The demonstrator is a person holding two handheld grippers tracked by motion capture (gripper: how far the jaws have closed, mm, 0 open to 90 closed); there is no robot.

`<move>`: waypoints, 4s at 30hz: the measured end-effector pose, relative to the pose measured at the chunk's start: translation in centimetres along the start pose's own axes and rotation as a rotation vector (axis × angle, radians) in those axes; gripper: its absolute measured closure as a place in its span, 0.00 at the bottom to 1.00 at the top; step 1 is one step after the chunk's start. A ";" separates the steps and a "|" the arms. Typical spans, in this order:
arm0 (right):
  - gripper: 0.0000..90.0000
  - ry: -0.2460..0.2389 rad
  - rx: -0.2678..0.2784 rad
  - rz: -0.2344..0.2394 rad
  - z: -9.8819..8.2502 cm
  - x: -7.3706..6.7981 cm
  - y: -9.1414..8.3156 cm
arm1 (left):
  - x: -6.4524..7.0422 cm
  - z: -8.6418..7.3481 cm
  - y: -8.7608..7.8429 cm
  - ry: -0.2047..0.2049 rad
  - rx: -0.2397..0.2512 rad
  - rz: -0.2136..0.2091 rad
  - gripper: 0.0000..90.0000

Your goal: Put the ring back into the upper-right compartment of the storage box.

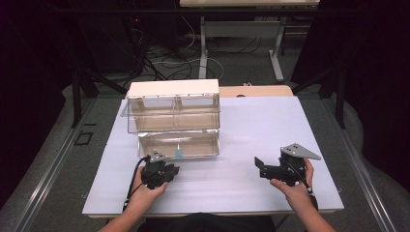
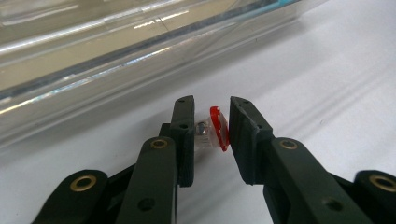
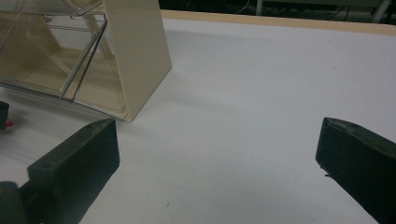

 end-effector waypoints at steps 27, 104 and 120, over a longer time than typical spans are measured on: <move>0.00 0.008 0.001 0.004 0.0 0.1 0.0 | 2.0 -0.2 -3.0 -0.013 0.022 -0.043 0.85; 0.00 0.013 -0.008 0.002 -0.1 0.3 0.3 | 2.6 2.9 -12.4 -0.049 0.131 -0.105 0.85; 0.00 0.021 -0.014 -0.002 -0.2 0.2 0.5 | 2.6 5.3 -14.6 -0.064 0.163 -0.115 0.85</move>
Point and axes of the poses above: each handheld gripper's, and its own axes: y roughly forward along the jaws, z roughly out of its top, x roughly to its right, the point moved 5 cm from there along y, roughly forward along the jaws, and after that the axes turned 8 degrees about -x, right-handed, at the moved point
